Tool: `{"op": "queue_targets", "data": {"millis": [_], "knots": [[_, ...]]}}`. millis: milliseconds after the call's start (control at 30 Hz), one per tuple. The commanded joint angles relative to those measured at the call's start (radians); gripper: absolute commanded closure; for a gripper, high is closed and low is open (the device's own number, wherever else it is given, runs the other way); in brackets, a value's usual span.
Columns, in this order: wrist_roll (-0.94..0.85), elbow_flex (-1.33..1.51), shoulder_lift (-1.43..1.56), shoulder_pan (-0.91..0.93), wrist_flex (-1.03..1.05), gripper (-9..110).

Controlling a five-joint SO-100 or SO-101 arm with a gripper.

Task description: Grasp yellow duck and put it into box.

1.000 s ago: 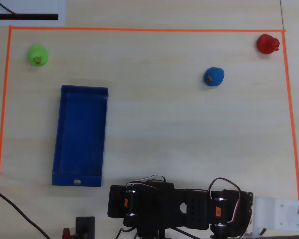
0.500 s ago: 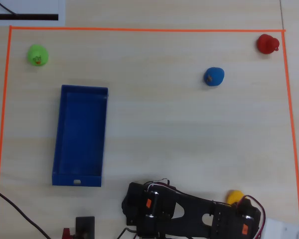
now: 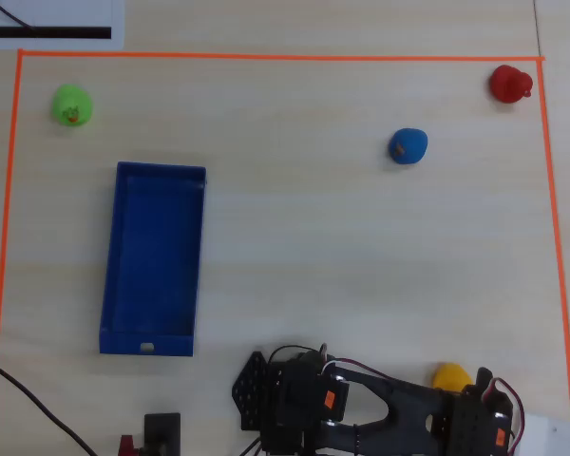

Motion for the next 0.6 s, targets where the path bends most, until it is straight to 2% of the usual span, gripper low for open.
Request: {"op": "queue_targets", "data": {"millis": [0,167,567], "knots": [[-0.014,0.011,-0.003,-0.038,-0.049,61],[-0.018,0.005,-0.06,-0.054,-0.064,60],[-0.104,0.029,-0.173,0.037,-0.169,59]]}}
